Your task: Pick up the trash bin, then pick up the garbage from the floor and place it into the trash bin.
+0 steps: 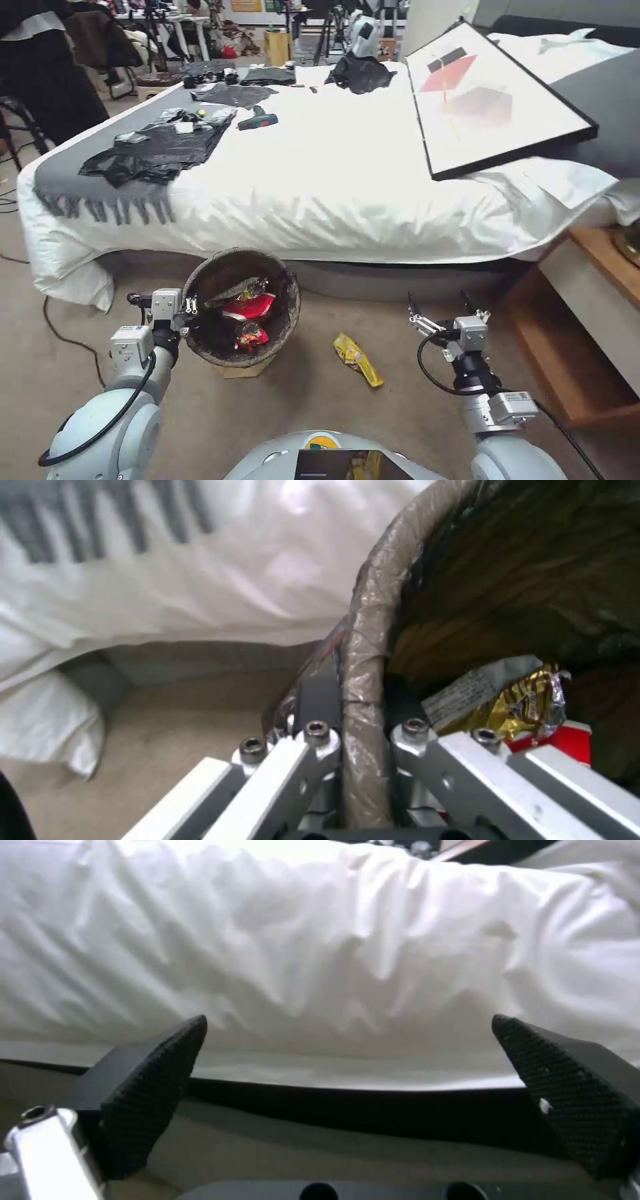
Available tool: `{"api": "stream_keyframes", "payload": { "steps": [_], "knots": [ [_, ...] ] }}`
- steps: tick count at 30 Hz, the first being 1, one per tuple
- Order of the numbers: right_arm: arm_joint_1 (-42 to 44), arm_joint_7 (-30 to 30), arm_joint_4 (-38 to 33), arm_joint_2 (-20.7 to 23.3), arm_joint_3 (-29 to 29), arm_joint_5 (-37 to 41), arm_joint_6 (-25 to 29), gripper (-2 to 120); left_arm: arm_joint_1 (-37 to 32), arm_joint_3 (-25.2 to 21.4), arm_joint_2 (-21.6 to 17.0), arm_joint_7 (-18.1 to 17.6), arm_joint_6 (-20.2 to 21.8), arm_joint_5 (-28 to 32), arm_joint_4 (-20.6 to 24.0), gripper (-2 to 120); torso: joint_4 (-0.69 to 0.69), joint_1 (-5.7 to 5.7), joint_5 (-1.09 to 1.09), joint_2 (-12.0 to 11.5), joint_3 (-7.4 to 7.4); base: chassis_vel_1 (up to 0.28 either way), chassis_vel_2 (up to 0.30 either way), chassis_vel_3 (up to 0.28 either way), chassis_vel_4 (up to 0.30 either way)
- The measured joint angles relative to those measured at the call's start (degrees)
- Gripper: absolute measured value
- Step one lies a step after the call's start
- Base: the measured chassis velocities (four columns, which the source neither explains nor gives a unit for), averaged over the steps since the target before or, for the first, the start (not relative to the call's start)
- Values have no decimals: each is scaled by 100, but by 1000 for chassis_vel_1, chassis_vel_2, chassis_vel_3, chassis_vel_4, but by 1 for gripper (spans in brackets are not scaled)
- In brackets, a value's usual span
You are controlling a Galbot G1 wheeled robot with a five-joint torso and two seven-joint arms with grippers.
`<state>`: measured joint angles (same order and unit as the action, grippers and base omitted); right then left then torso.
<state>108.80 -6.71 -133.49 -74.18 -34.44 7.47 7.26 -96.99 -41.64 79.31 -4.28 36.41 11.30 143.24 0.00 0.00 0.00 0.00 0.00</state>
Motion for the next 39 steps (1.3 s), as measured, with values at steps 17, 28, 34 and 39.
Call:
{"api": "stream_keyframes", "payload": {
  "steps": [17, 28, 34, 39],
  "knots": [
    [-376, 701, 69, 47, -368, 621, -1304, 100, 9, 11, -34, -23, -51, -20, 0, 3, -3, 0, 0, 0, 0, 44, 42, 34, 36],
    [-1192, 726, 415, 862, 55, 1457, -2312, 100, -69, 26, -42, -56, -53, 47, 0, 3, 1, 0, 0, 0, 0, 0, 0, 0, 0],
    [-1746, 694, 807, 1368, 593, 1702, -2704, 100, -149, 17, -45, -88, -36, 102, 0, 3, 1, 0, 0, 0, 0, 0, 0, 0, 0],
    [-2238, 619, 1237, 1663, 1074, 1942, -3027, 100, -197, -2, -45, -108, -23, 117, 0, 3, -1, 0, 0, 0, 0, 0, 0, 0, 0]
  ]
}}
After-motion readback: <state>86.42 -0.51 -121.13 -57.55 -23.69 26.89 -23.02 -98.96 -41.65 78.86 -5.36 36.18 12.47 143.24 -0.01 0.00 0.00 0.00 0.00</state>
